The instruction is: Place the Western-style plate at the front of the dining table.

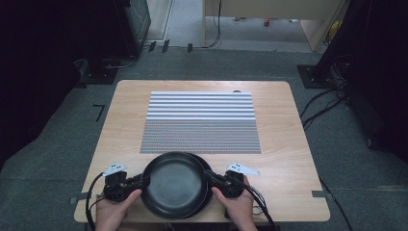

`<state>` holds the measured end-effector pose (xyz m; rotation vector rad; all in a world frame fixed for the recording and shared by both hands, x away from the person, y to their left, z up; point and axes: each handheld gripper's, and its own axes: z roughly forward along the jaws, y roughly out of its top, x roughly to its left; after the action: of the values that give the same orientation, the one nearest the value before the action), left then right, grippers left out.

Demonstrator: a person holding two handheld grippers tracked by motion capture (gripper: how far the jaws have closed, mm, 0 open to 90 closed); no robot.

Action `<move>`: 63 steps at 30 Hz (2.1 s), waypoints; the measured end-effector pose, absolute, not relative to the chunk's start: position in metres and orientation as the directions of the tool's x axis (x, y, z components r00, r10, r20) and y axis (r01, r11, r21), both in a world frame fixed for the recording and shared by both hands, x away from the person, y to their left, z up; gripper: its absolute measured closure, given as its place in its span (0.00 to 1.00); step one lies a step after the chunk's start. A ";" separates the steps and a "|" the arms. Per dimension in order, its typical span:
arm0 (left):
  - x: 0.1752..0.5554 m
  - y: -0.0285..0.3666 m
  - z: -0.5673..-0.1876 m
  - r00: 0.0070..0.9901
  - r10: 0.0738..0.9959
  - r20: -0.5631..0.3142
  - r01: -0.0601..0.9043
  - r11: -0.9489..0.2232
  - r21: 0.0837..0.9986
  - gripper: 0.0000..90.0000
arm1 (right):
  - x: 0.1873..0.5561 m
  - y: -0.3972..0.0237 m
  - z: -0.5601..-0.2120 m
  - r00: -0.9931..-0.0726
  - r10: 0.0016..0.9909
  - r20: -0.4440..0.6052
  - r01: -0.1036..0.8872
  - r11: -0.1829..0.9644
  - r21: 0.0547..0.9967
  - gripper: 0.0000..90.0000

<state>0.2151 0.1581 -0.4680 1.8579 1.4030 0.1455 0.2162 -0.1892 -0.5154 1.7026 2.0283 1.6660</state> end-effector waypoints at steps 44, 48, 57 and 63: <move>0.222 0.189 -0.483 0.337 0.641 -0.690 0.840 0.126 0.528 0.92 | 0.230 -0.193 -0.509 -0.248 0.535 0.808 0.797 -0.361 0.484 0.92; 0.223 0.188 -0.478 0.343 0.640 -0.688 0.832 0.134 0.539 0.92 | 0.231 -0.194 -0.506 -0.257 0.532 0.807 0.799 -0.352 0.487 0.92; 0.229 0.186 -0.465 0.347 0.630 -0.695 0.823 0.151 0.548 0.93 | 0.239 -0.198 -0.490 -0.276 0.520 0.808 0.797 -0.346 0.495 0.92; 0.243 0.179 -0.449 0.355 0.638 -0.683 0.806 0.162 0.570 0.93 | 0.256 -0.203 -0.475 -0.286 0.509 0.812 0.787 -0.359 0.502 0.92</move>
<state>0.2433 0.1793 -0.4485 1.5431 1.3498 -0.1959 0.2561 -0.2034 -0.4748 1.9938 1.8850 1.9758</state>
